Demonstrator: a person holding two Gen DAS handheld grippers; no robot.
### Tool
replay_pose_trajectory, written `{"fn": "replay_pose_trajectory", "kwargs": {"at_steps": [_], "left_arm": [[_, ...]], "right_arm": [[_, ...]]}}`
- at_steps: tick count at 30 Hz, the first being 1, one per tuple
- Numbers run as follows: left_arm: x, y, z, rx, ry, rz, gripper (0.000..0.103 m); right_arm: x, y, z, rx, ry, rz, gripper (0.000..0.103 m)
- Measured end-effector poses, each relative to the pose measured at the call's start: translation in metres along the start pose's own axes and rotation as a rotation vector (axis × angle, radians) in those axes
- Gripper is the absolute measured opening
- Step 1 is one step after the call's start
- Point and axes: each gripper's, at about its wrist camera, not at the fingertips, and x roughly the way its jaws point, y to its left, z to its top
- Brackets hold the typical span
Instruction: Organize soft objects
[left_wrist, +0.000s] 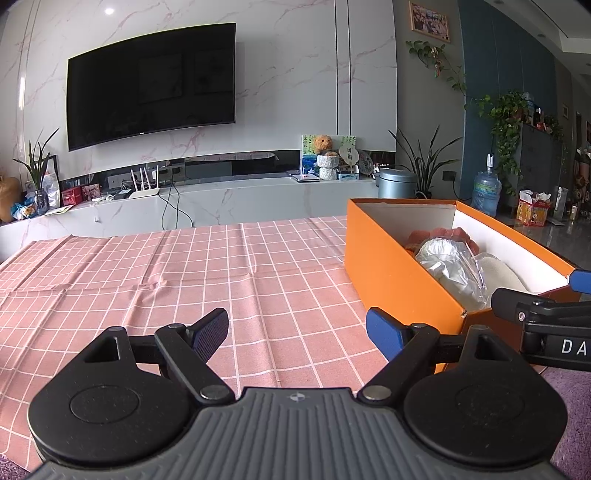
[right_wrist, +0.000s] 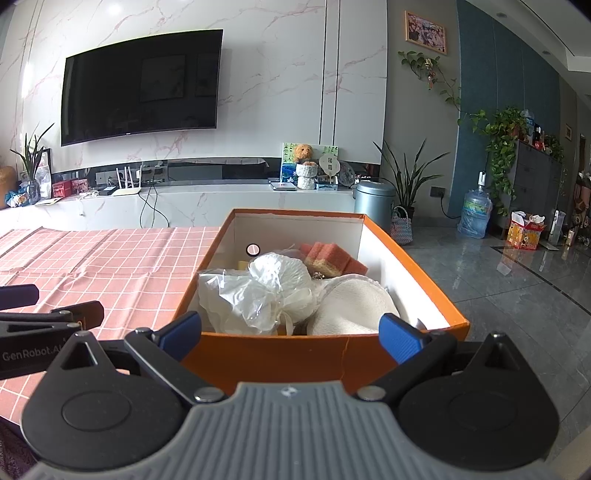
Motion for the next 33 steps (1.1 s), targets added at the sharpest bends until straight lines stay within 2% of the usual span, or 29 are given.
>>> {"fn": "replay_pose_trajectory", "kwargs": {"at_steps": [33], "left_arm": [[-0.0070,0.0037,0.0024,-0.013,-0.002,0.017,0.099]], "right_arm": [[-0.0002,0.0008,-0.0007,-0.006,-0.008,0.005,0.100]]}}
